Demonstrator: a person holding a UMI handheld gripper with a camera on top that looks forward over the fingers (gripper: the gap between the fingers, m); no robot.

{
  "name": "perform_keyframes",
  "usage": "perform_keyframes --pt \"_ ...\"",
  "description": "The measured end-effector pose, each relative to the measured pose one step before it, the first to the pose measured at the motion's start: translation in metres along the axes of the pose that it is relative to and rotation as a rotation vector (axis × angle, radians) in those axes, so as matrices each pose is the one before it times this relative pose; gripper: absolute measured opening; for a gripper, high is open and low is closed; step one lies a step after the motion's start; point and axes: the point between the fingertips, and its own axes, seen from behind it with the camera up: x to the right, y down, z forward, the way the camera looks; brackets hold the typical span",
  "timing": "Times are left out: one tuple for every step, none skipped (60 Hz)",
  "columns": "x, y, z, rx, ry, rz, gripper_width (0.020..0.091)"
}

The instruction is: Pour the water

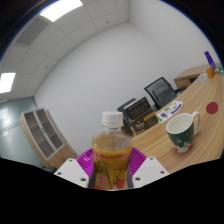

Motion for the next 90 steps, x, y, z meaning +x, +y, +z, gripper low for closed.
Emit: perform_keyframes --pt "0.00558 -0.00617 0.00313 0.00263 -0.00061 0.0602 0.0436" --pt "0.00588 -0.00589 0.00305 0.00307 -0.00014 0.0629 0.0434" --pt "0.00581 -0.00534 0.00326 0.00218 -0.00014 0.0656 0.0434" --pt "0.00480 -0.00499 0.00268 -0.00030 -0.00266 0.0671 0.0434" --pt "0.00150 -0.00121 0.00405 0.00600 0.00277 0.0661 0.0435" --pt "0.00317 -0.00314 0.00521 -0.00296 -0.00632 0.0698 0.0434" --pt "0.00473 -0.00521 0.00247 -0.00202 -0.00671 0.0744 0.0433" --pt "0.00358 -0.00470 0.00182 -0.00059 -0.00622 0.0748 0.0435" --pt "0.00282 -0.00509 0.00156 0.00041 -0.00707 0.0716 0.0433" --pt "0.00148 -0.00484 0.00068 0.00126 -0.00811 0.0672 0.0434" --pt "0.00057 -0.00433 0.00087 0.00127 -0.00911 0.0627 0.0434" --pt "-0.00027 -0.00415 0.00104 0.00053 -0.01166 0.0585 0.0434" --pt "-0.00483 0.00510 0.00252 0.01161 -0.00794 0.0577 0.0434" --pt "-0.00274 -0.00240 0.00016 0.00198 -0.01218 0.0523 0.0432" --pt "-0.00015 -0.00253 0.00608 0.00400 -0.00726 0.0498 0.0433" --pt "-0.00200 -0.00311 0.00035 0.00271 -0.00873 0.0472 0.0434" --pt "-0.00183 -0.00207 0.00066 0.00461 -0.00595 0.0448 0.0436" --pt "-0.00134 -0.00177 0.00055 0.00399 -0.00539 0.0408 0.0440" --pt "-0.00106 -0.00148 -0.00010 0.00305 -0.00084 0.0383 0.0439" --pt "-0.00074 -0.00089 0.00056 0.00324 0.00032 0.0334 0.0441" --pt "-0.00086 -0.00046 0.00063 0.00264 0.00003 0.0303 0.0441" --pt "-0.00141 -0.00031 0.00027 0.00166 -0.00078 0.0264 0.0443" --pt "-0.00151 -0.00044 0.00055 0.00149 -0.00336 0.0249 0.0442" --pt "-0.00029 -0.00279 0.00229 0.00518 -0.00119 0.0244 0.0443" --pt "-0.00223 -0.00062 0.00026 0.00131 -0.00492 0.0220 0.0442" --pt "-0.00248 0.00019 -0.00014 -0.00041 -0.00447 0.0210 0.0442" --pt "-0.00249 0.00086 -0.00079 -0.00155 -0.00478 0.0228 0.0450" --pt "-0.00227 0.00088 -0.00102 -0.00090 -0.00132 0.0258 0.0450" --pt "-0.00049 0.00199 -0.00123 0.00195 0.00048 0.0257 0.0452" --pt "0.00226 -0.00256 0.00351 0.00192 -0.00053 0.0200 0.0454" --pt "-0.00109 -0.00027 -0.00003 -0.00009 -0.00392 0.0160 0.0452" --pt "-0.00132 0.00025 -0.00053 0.00003 -0.00296 0.0117 0.0452" --pt "-0.00028 0.00022 -0.00023 -0.00008 -0.00080 0.0070 0.0451" --pt "0.00028 -0.00017 -0.00022 0.00134 0.00200 0.0031 0.0451" --pt "0.00079 -0.00031 -0.00019 0.00232 0.00391 0.0016 0.0451" --pt "0.00101 -0.00026 -0.00016 0.00180 0.00445 0.0010 0.0452" --pt "-0.00084 0.00320 -0.00560 0.00383 0.00430 0.0050 0.0451" --pt "0.00240 -0.00013 0.00190 -0.00145 0.00462 0.0016 0.0449" --pt "0.00087 0.00073 -0.00024 -0.00143 0.00315 0.0029 0.0450" --pt "0.00047 0.00099 -0.00006 -0.00289 0.00227 0.0013 0.0453" --pt "0.00035 0.00133 0.00007 -0.00465 0.00164 -0.0020 0.0451" --pt "0.00018 0.00196 -0.00008 -0.00633 0.00238 -0.0073 0.0450" --pt "-0.00017 0.00226 -0.00014 -0.00743 0.00276 -0.0152 0.0450" --pt "-0.00068 0.00269 0.00022 -0.00857 0.00194 -0.0250 0.0451" --pt "-0.00203 0.00279 -0.00022 -0.00821 -0.00114 -0.0346 0.0452" --pt "-0.00318 0.00256 -0.00025 -0.00653 -0.00334 -0.0428 0.0451" --pt "-0.00507 0.00423 -0.00485 -0.00486 -0.00733 -0.0470 0.0450" --pt "-0.00431 0.00071 -0.00064 -0.00023 -0.00462 -0.0557 0.0450" --pt "0.00155 -0.00310 0.00162 0.00793 0.00300 -0.0609 0.0451" --pt "-0.00708 0.00033 -0.00195 -0.00098 -0.00638 -0.0670 0.0450" --pt "-0.00832 -0.00071 -0.00189 -0.00021 -0.00988 -0.0704 0.0451" --pt "-0.00901 -0.00203 -0.00191 0.00216 -0.01309 -0.0737 0.0451" --pt "-0.00973 -0.00347 -0.00177 0.00505 -0.01548 -0.0747 0.0450" --pt "-0.00981 -0.00628 -0.00198 0.00878 -0.01491 -0.0760 0.0453" --pt "-0.00751 -0.00842 -0.00255 0.01165 -0.01000 -0.0795 0.0454" --pt "-0.01098 -0.01291 -0.01046 0.01125 -0.03371 -0.0807 0.0454" --pt "-0.00063 -0.01452 -0.00542 0.00943 -0.00918 -0.0853 0.0455" --pt "-0.00620 -0.01038 -0.00101 0.02335 -0.00438 -0.0899 0.0453" --pt "-0.00625 -0.01041 0.00529 0.03281 0.00797 -0.0723 0.0453" --pt "-0.00122 -0.01351 -0.00134 0.02266 -0.00314 -0.0852 0.0453" --pt "0.00118 -0.01175 -0.00027 0.02309 -0.00088 -0.0805 0.0452" --pt "0.00127 -0.01311 -0.00191 0.02220 -0.00345 -0.0770 0.0451" --pt "0.00248 -0.01253 -0.00224 0.02143 -0.00269 -0.0735 0.0452" --pt "0.00450 -0.01140 -0.00206 0.02061 -0.00250 -0.0718 0.0452" --pt "0.00674 -0.01038 -0.00212 0.02125 0.00103 -0.0697 0.0451" --pt "0.01002 -0.00958 -0.00222 0.02210 0.00961 -0.0676 0.0452" --pt "0.01218 -0.01805 -0.00936 0.01986 0.00085 -0.0691 0.0452" --pt "0.00190 -0.00375 0.00299 0.01497 0.02310 -0.0638 0.0451" --pt "0.01577 -0.00384 0.00040 0.01140 0.02570 -0.0624 0.0451" --pt "0.01740 -0.00151 0.00059 0.00800 0.02887 -0.0599 0.0451" --pt "0.01707 0.00016 0.00140 0.00507 0.02964 -0.0566 0.0451" --pt "0.01601 0.00103 0.00294 0.00112 0.02986 -0.0504 0.0449" --pt "0.01609 0.00332 0.00258 -0.00177 0.02517 -0.0462 0.0448" --pt "0.01548 0.00419 0.00327 -0.00598 0.02243 -0.0388 0.0447" --pt "0.02401 0.01778 -0.00495 -0.00636 0.00558 -0.0386 0.0447" --pt "-0.00427 -0.00435 0.00448 -0.01802 0.01848 -0.0189 0.0450" --pt "0.01134 0.00929 0.00459 -0.01915 0.00976 -0.0169 0.0449" --pt "0.00995 0.01097 0.00503 -0.02295 0.00812 -0.0133 0.0448" --pt "0.00977 0.01114 0.00519 -0.02519 0.00802 -0.0106 0.0449" --pt "0.00973 0.01247 0.00511 -0.02436 0.00804 -0.0104 0.0450" --pt "0.01707 0.02547 0.00016 -0.01993 0.00506 -0.0136 0.0450" --pt "0.00981 0.01016 0.00591 -0.02033 0.00723 -0.0054 0.0450" --pt "-0.00734 0.00222 -0.00198 -0.02443 0.00848 -0.0070 0.0449" --pt "0.00807 0.00953 0.00495 -0.01824 0.00702 -0.0068 0.0448" --pt "0.00755 0.01021 0.00434 -0.01903 0.00624 -0.0071 0.0449" --pt "0.00656 0.01037 0.00426 -0.02075 0.00352 -0.0052 0.0449" --pt "0.00538 0.01015 0.00378 -0.02053 0.00106 -0.0005 0.0449" --pt "0.00484 0.00972 0.00349 -0.01937 -0.00085 0.0029 0.0449" --pt "0.00714 0.01698 0.00313 -0.01769 -0.00342 0.0026 0.0449" --pt "0.00277 0.00888 0.00347 -0.01772 -0.00528 0.0072 0.0449"
